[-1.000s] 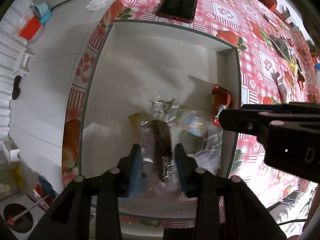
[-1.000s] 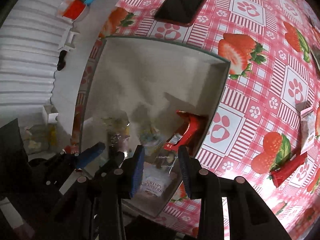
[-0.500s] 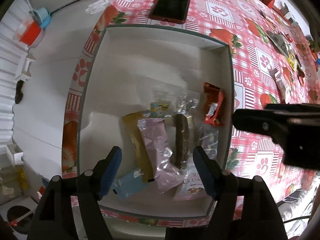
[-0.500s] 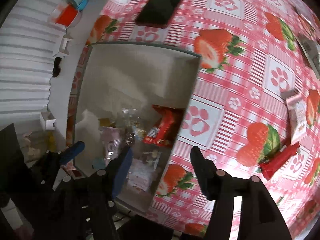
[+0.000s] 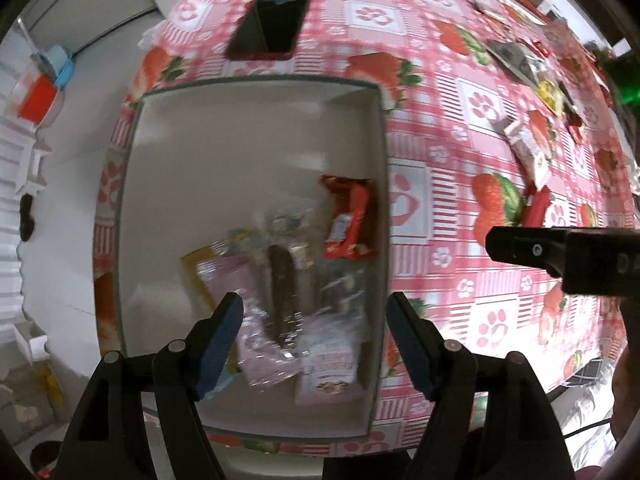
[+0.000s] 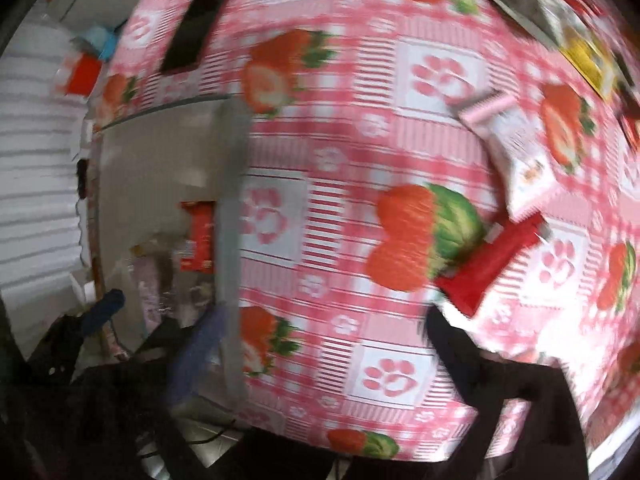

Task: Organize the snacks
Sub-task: 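Move both tools back toward the remaining packets on the tablecloth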

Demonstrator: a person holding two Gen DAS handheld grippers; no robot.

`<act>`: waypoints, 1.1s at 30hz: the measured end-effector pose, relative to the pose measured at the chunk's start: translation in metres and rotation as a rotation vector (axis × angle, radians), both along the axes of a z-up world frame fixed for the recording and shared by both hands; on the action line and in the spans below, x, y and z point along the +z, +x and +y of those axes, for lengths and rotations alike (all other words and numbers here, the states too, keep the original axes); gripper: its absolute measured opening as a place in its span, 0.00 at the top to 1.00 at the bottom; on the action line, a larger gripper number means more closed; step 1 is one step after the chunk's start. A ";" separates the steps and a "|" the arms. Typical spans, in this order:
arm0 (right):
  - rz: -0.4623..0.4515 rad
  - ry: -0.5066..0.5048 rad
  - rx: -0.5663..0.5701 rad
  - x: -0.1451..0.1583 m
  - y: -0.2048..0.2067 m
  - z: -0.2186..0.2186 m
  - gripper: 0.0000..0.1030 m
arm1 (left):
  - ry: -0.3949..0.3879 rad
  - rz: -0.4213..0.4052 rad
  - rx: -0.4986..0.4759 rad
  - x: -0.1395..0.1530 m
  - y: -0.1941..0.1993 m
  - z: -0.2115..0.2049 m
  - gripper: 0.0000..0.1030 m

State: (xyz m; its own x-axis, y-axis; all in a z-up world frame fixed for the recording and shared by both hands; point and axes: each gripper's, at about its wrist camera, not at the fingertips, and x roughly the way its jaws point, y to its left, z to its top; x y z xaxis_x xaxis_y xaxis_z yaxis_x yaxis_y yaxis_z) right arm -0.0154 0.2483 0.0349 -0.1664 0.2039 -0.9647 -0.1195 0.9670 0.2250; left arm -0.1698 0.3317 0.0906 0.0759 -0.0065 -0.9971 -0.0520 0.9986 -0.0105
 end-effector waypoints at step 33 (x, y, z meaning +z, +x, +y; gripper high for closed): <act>-0.041 -0.164 -0.044 -0.032 0.073 -0.111 0.00 | 0.005 0.074 -0.100 -0.020 0.030 -0.069 0.25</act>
State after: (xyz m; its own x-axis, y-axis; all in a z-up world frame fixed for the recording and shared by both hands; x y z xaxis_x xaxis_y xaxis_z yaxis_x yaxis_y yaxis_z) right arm 0.0579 0.1373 0.0027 -0.1210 0.0492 -0.9914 -0.0819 0.9949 0.0594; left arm -0.1401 0.2632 0.0710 0.0018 -0.0056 -1.0000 0.0478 0.9988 -0.0055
